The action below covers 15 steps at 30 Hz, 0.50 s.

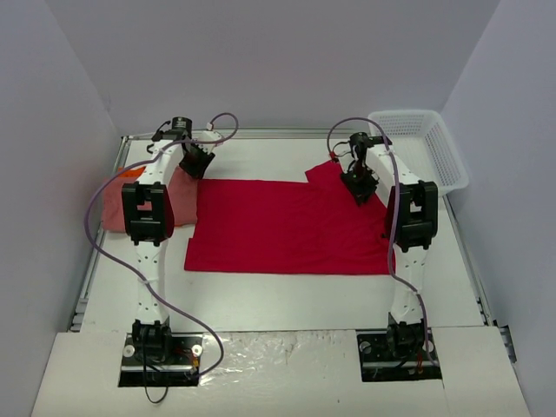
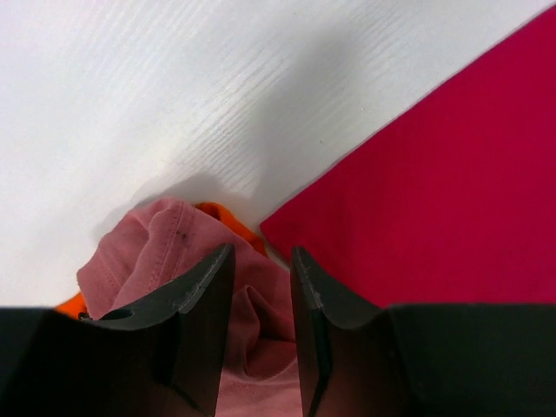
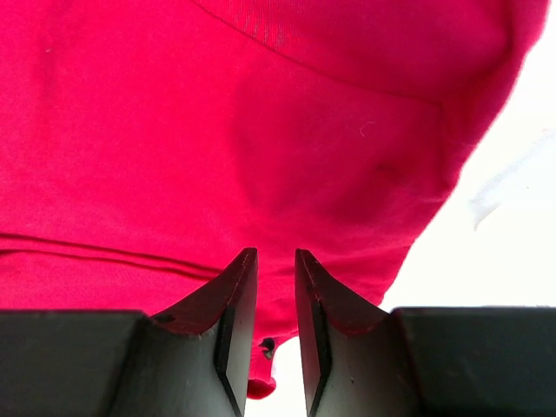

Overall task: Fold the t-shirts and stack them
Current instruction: Grap the side of the flattened tshirt furthest away from the robot with both arms

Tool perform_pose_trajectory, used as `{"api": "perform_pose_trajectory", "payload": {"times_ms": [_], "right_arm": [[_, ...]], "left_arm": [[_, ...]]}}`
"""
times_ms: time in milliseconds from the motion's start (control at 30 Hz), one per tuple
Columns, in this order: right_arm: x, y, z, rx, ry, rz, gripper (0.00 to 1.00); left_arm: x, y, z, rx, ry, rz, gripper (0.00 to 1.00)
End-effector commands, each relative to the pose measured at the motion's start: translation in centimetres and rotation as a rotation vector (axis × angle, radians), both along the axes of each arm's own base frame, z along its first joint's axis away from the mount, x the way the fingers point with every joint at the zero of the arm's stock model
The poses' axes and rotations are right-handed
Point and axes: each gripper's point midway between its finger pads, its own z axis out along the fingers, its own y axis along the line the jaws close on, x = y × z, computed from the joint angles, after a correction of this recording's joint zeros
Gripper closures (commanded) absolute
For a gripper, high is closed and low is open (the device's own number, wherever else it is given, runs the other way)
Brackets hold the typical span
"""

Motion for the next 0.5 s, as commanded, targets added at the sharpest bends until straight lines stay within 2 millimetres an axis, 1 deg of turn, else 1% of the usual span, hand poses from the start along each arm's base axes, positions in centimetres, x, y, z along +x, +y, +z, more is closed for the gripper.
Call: {"api": "perform_pose_trajectory", "payload": {"times_ms": [0, 100, 200, 233, 267, 333, 367, 467], "right_arm": [[-0.6, -0.6, -0.4, -0.028, 0.042, -0.017, 0.79], [-0.7, -0.7, -0.8, -0.029, 0.051, -0.018, 0.8], [-0.9, -0.9, -1.2, -0.038, 0.061, -0.019, 0.8], [-1.0, -0.9, -1.3, -0.039, 0.064, -0.019, 0.8], [-1.0, -1.0, -1.3, -0.043, 0.065, -0.019, 0.8], [-0.9, -1.0, -1.4, -0.046, 0.064, -0.02, 0.8], [-0.8, -1.0, -1.3, -0.048, 0.062, -0.02, 0.8], [-0.8, -1.1, -1.5, -0.053, 0.065, -0.019, 0.8]], "left_arm": [[-0.5, -0.3, 1.3, -0.013, -0.007, -0.028, 0.69], [-0.4, -0.4, 1.6, -0.022, -0.013, -0.037, 0.69], [-0.8, -0.7, 1.0, -0.016, 0.014, -0.058, 0.69], [-0.6, -0.6, 0.5, -0.012, 0.025, -0.058, 0.69], [-1.1, -0.6, 0.2, -0.007, 0.051, -0.063, 0.69], [-1.1, -0.5, -0.5, -0.002, 0.068, -0.076, 0.69], [-1.4, -0.7, -0.6, -0.002, 0.081, -0.089, 0.69], [-1.4, -0.8, -0.9, 0.006, 0.082, -0.103, 0.68]]}}
